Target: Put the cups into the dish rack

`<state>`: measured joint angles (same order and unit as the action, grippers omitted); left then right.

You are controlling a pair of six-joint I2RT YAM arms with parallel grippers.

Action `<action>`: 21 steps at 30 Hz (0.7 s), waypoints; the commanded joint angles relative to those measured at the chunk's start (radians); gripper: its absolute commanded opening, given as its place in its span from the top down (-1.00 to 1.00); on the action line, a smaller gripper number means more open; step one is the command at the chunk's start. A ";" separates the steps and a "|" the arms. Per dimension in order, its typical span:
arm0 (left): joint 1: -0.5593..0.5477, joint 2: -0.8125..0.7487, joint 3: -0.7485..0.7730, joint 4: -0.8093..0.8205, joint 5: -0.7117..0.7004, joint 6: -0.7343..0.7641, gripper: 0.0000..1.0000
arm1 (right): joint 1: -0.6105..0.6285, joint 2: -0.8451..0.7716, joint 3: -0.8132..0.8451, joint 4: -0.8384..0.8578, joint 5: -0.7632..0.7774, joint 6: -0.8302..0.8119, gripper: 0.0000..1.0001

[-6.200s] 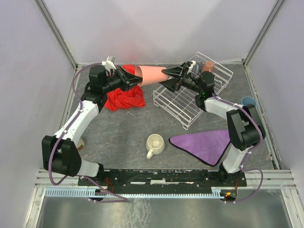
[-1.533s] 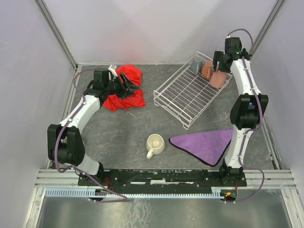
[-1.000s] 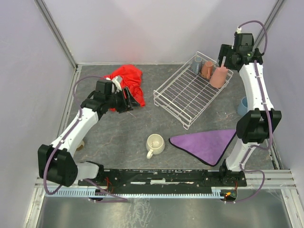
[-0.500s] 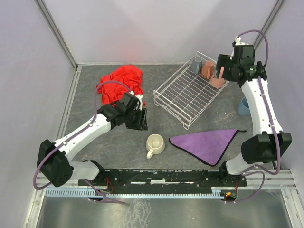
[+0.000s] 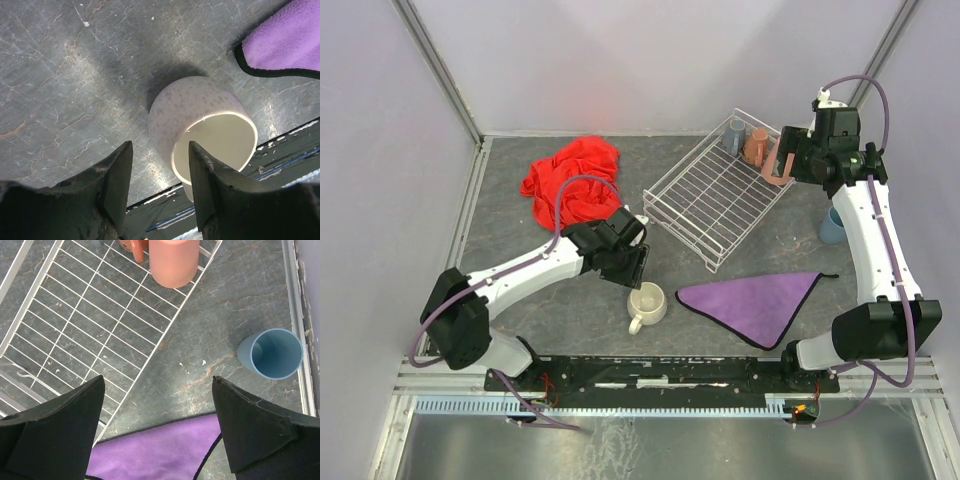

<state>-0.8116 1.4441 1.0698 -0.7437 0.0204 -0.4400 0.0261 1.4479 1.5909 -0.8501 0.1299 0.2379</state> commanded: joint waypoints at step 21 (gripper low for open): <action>-0.040 0.164 0.031 0.042 -0.085 0.065 0.58 | 0.002 -0.054 0.003 0.017 -0.056 0.027 -0.88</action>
<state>-0.8505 1.5955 1.0939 -0.7349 -0.0307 -0.4088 0.0261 1.4387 1.5906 -0.8505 0.0860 0.2481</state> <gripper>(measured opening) 0.322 0.943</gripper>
